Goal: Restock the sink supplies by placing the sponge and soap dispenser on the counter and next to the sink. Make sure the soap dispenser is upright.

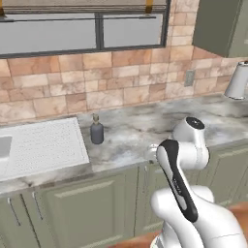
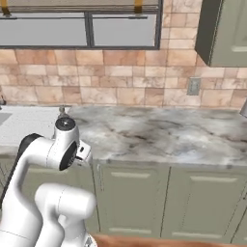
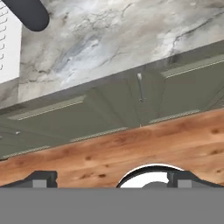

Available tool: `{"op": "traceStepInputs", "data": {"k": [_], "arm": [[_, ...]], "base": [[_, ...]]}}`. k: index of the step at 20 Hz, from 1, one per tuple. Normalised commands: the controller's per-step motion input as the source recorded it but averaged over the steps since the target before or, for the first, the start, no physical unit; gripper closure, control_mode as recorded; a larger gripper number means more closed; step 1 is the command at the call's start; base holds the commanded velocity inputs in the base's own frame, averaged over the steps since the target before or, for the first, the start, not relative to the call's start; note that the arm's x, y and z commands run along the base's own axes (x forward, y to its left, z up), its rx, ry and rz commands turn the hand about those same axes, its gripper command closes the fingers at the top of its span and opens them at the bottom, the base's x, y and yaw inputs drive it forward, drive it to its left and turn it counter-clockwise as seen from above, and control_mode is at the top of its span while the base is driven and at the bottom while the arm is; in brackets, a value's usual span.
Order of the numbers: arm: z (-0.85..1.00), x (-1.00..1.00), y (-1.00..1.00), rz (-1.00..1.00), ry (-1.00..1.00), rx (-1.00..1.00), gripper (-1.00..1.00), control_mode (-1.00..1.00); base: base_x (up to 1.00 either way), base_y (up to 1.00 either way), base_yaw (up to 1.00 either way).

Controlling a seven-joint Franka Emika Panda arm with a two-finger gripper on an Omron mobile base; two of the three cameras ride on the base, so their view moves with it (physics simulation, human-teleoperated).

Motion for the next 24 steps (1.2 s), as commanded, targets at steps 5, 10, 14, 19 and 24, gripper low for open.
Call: {"op": "traceStepInputs", "data": {"k": [5,10,14,19,24], "arm": [[0.00,0.00,0.00,0.00,0.00,0.00,-1.00,1.00],[0.00,0.00,0.00,0.00,0.00,0.00,-1.00,1.00],[0.00,0.00,0.00,0.00,0.00,0.00,-1.00,1.00],[0.00,0.00,0.00,0.00,0.00,0.00,-1.00,1.00],[0.00,0.00,0.00,0.00,0.00,0.00,-1.00,1.00]], "base": [[-0.33,-0.34,-0.72],[0.00,-0.61,-0.78],[0.08,-0.77,-0.77],[0.32,-1.00,-0.58],[0.37,-1.00,-0.51]]}}
